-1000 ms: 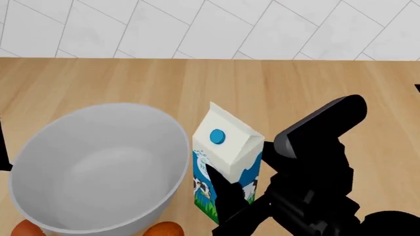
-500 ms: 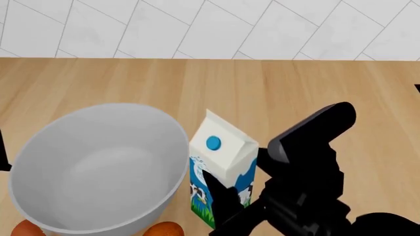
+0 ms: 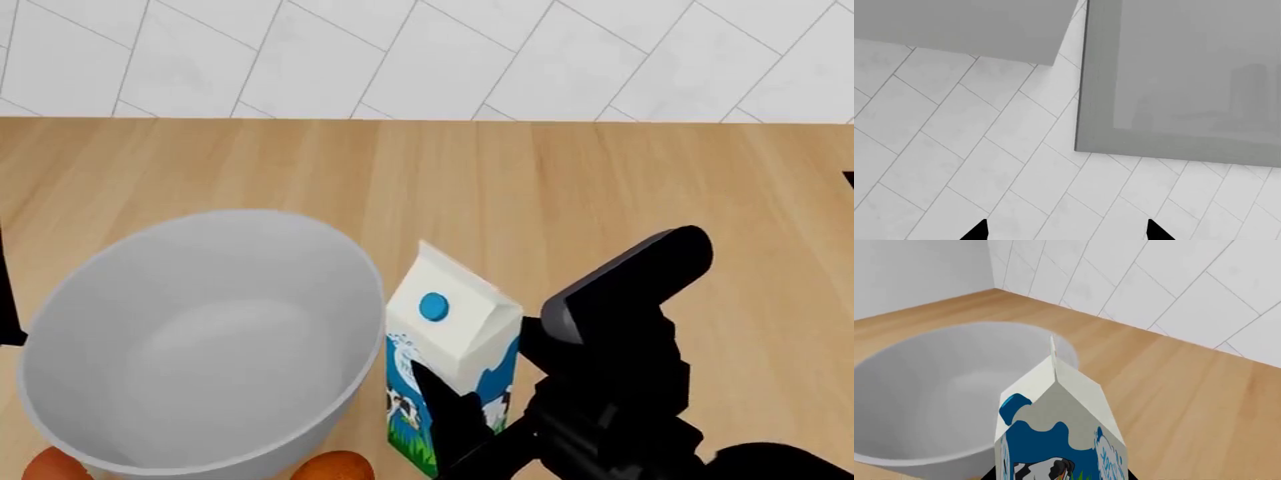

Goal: Place the eggs and milk next to the bowl.

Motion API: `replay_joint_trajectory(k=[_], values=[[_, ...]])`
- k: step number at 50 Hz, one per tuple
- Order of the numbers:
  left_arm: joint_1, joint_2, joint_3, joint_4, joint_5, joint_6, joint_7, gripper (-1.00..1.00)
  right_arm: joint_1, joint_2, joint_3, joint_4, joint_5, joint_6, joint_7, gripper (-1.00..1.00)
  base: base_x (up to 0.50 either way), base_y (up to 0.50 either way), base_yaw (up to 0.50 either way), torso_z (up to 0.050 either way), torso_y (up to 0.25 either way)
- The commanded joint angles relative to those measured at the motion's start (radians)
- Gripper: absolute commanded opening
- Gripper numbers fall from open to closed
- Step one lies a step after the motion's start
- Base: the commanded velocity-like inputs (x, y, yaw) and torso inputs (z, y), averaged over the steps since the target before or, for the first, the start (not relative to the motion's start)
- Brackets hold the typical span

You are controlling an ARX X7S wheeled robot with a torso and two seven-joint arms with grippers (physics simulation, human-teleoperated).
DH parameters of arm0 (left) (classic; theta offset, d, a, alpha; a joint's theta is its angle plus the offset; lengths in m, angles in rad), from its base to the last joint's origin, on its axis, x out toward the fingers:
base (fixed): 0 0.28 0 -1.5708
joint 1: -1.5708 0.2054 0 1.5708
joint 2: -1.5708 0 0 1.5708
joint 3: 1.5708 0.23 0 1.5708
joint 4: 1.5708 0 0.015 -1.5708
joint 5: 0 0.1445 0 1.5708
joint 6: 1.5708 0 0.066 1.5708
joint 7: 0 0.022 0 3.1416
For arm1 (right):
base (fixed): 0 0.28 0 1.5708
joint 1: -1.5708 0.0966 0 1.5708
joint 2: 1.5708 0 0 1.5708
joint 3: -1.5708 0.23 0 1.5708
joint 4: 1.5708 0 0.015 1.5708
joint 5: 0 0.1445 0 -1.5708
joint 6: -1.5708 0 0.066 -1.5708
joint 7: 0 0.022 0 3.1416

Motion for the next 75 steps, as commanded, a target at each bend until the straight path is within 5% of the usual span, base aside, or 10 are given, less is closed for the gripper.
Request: replay_joint_trajectory(k=[1,45,46,75], values=[[0.002,-0.001,-0.002,-0.002,0.001,0.003,0.001,1.0,0.003,-0.013,-0.012,0.013,-0.024,-0.015,-0.032,-1.0,0.0,0.0,0.0,0.0,0.0],[0.006,-0.009,-0.003,0.004,0.005,0.004,-0.004,1.0,-0.033,-0.027,-0.024,0.063,-0.047,-0.066,-0.061,-1.0,0.0,0.0,0.0,0.0,0.0],[0.004,-0.009,-0.002,0.004,0.005,0.003,-0.004,1.0,-0.032,-0.026,-0.025,0.06,-0.044,-0.062,-0.06,1.0,0.0,0.0,0.0,0.0,0.0],[0.005,-0.009,-0.006,0.008,-0.005,0.011,0.0,1.0,0.008,0.008,-0.009,-0.038,0.026,0.004,-0.004,1.0,0.0,0.0,0.0,0.0,0.0]])
